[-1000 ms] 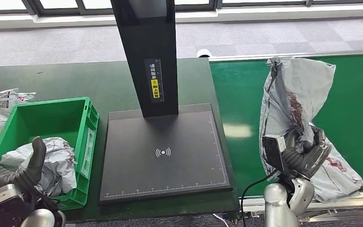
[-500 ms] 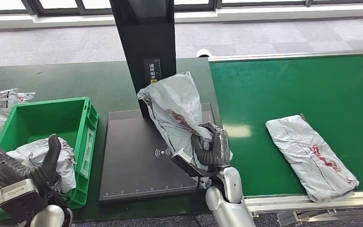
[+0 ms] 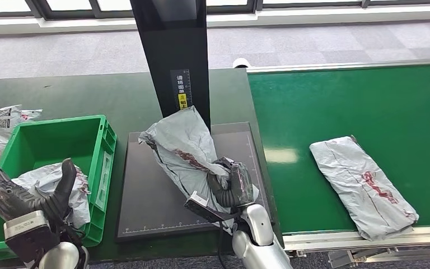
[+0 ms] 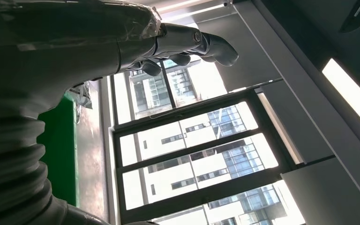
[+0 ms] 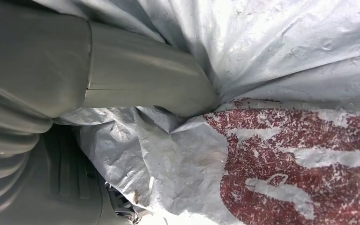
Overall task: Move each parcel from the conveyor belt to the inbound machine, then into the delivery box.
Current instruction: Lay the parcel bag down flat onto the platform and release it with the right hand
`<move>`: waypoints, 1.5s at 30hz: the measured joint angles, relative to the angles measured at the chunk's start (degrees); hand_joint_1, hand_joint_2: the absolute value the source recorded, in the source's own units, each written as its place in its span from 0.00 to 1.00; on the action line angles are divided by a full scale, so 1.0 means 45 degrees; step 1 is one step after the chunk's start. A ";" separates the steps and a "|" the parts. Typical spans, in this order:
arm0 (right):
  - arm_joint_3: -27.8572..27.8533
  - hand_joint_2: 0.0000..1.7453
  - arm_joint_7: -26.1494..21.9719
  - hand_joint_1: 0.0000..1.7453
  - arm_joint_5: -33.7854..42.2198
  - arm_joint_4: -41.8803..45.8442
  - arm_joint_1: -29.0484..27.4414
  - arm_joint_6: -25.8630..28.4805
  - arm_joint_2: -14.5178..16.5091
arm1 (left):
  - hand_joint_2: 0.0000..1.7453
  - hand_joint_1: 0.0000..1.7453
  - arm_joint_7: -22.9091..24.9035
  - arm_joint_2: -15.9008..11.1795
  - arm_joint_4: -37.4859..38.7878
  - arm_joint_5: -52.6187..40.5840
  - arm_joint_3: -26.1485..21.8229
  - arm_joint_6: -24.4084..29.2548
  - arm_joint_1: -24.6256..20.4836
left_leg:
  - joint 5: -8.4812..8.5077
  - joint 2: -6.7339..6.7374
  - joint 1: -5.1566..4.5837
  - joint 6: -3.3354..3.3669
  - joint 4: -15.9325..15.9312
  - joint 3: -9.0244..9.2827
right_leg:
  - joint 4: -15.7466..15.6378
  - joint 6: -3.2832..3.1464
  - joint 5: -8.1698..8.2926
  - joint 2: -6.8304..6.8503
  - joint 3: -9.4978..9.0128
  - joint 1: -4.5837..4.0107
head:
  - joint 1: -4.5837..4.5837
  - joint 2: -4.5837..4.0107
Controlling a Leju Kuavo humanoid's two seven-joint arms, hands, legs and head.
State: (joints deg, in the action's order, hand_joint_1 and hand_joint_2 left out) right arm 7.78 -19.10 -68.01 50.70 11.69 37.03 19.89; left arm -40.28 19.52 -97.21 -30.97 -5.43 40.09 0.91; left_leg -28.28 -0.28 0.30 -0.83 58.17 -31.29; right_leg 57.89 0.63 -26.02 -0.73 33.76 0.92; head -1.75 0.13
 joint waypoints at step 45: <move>-0.1393 0.00 -0.4649 0.00 0.7000 0.7998 -0.1718 0.0709 -0.0182 | 1.00 0.00 0.0035 -0.0015 0.1072 -0.0698 0.0092 0.0000 -0.0206 | -0.0007 0.0031 -0.0020 -0.0004 0.0005 0.0005 | -0.0001 -0.0001 0.0002 -0.0029 0.0027 0.0007 | -0.0003 0.0000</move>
State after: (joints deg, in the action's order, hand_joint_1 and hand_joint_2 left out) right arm 1.51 -40.02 -36.51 86.69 3.95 40.22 19.07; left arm -40.12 19.45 -92.39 -34.11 -5.02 40.09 -0.01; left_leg -28.32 -0.14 0.21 -0.85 58.19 -31.27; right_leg 57.89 0.63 -26.01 -0.86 33.88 0.95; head -1.76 0.13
